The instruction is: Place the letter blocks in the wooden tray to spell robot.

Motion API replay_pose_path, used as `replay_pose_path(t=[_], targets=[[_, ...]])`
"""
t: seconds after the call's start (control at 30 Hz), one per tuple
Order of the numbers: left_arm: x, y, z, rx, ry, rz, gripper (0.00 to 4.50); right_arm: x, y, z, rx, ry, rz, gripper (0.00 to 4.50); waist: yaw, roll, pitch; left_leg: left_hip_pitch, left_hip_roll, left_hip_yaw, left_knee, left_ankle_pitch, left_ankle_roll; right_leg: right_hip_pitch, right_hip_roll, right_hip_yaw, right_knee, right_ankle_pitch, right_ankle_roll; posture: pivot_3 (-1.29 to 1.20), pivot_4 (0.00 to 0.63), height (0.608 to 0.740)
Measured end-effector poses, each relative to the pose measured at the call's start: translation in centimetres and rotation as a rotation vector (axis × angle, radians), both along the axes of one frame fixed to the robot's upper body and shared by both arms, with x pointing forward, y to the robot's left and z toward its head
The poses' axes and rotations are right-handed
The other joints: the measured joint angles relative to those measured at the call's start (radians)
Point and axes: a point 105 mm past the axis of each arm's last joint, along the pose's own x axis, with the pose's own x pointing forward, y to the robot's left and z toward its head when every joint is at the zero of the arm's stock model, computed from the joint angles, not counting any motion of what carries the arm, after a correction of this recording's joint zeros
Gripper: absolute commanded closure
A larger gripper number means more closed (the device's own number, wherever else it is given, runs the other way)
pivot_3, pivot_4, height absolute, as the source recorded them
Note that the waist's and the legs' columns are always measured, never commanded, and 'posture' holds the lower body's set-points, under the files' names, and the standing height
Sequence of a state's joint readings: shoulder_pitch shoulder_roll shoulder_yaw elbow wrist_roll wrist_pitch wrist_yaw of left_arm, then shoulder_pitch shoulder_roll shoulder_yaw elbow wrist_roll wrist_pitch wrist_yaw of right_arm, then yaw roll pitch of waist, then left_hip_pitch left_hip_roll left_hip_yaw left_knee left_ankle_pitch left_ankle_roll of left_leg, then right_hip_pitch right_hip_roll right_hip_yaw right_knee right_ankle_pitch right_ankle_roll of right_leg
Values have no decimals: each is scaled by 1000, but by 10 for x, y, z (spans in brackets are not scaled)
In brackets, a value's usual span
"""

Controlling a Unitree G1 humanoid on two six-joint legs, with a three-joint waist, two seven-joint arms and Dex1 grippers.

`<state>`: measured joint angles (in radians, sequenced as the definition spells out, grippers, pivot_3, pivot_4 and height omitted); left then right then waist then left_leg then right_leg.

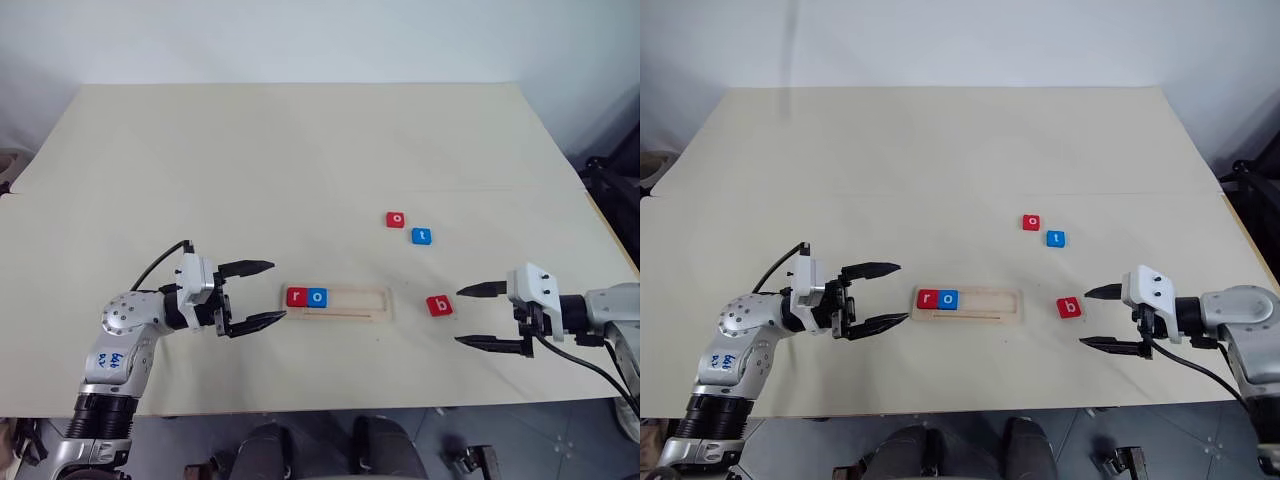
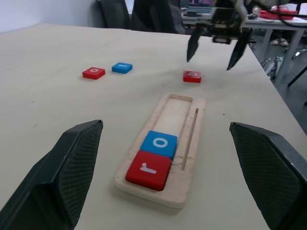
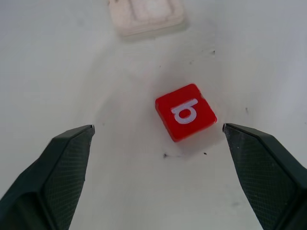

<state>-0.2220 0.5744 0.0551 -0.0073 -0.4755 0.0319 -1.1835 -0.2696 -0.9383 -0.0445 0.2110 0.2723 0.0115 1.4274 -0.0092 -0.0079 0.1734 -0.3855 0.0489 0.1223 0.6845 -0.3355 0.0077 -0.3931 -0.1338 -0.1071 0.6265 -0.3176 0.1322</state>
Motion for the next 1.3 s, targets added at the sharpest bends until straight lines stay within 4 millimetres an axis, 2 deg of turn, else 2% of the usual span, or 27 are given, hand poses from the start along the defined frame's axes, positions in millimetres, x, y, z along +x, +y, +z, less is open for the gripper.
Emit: replay_pose_path(t=[0.17,0.3,0.4,0.63,0.8,0.87,1.03,1.13,1.2,1.3], targets=[[-14,-8,0,38,-9,-97,0,10,8,-6,-7,-9,73,19,8,0,0,0,0,0,1,0,0,0,0,0,0,0,0,0,150,740],[-17,-11,0,37,-22,-123,0,15,12,-16,-14,9,97,19,9,0,0,-1,0,0,2,0,0,1,0,0,0,0,0,0,150,740],[-17,-12,0,37,-21,-131,0,19,14,-16,-9,0,106,637,7,0,0,0,0,0,2,0,0,1,0,-1,1,0,0,0,150,740],[-17,-13,0,36,-22,-125,0,23,14,-16,-13,2,115,2990,7,0,0,0,0,0,2,0,0,1,0,-1,1,0,0,0,150,740],[-15,-11,1,32,-31,-101,0,27,20,-13,-25,18,125,3030,6,0,0,0,1,0,3,0,0,1,0,-1,1,0,0,0,150,740],[-13,-10,2,29,-34,-83,0,28,36,-8,19,42,129,3030,3,1,0,0,1,-1,3,0,0,0,0,0,2,0,0,0,150,740],[-11,-6,-2,22,-24,-24,0,28,104,14,161,51,194,3030,3,2,0,-1,1,-1,3,0,-1,-1,0,-1,3,0,-1,0,150,740],[-12,-1,-6,16,-11,15,0,30,129,19,208,36,191,3030,10,1,0,-2,0,-2,3,0,-1,0,-2,-1,2,0,0,0,150,740],[-12,0,-7,15,-8,25,0,31,145,15,223,41,196,3030,12,1,0,-2,0,-2,3,0,-1,0,-2,-2,2,0,0,0,150,740],[-12,-1,-5,15,-18,28,0,32,155,5,199,47,196,3030,9,1,0,-2,0,-2,3,0,-1,0,-1,-2,2,0,0,0,150,740]])
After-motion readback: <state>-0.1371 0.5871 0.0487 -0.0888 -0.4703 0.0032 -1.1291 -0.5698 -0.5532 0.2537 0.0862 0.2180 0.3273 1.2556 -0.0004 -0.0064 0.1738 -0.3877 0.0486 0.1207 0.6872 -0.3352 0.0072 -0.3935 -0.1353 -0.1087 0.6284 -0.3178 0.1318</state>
